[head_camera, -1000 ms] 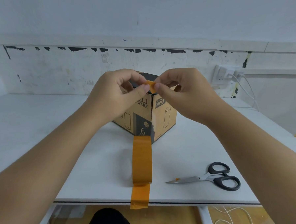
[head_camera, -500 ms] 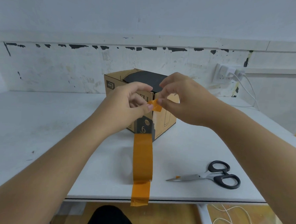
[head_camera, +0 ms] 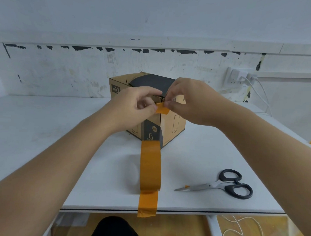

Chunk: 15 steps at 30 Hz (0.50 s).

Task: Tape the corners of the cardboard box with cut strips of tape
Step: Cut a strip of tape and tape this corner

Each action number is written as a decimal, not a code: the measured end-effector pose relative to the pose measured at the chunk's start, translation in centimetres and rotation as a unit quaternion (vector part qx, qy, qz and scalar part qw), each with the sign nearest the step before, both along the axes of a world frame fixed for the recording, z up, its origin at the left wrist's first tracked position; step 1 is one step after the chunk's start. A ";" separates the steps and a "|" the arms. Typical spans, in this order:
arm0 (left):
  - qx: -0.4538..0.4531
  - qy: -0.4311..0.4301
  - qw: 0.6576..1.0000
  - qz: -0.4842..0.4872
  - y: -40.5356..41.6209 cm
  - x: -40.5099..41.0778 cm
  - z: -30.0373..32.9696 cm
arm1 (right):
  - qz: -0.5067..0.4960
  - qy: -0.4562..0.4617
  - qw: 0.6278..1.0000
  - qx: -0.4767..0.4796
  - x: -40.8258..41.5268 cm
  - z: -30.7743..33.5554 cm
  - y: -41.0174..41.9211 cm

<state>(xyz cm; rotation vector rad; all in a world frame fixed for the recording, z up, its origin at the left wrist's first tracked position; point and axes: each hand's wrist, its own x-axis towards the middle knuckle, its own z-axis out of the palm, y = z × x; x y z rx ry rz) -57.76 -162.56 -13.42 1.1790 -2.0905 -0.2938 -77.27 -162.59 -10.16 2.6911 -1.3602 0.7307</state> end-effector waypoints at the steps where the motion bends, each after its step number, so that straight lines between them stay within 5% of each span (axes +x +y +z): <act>1: 0.001 0.004 1.000 -0.001 -0.1 0.0 -0.1 | 0.001 -0.001 1.000 0.001 0.0 0.0 0.0; 15: -0.077 -0.024 0.997 0.018 0.0 -0.3 0.3 | 0.012 -0.018 1.000 -0.006 0.2 -0.4 -0.2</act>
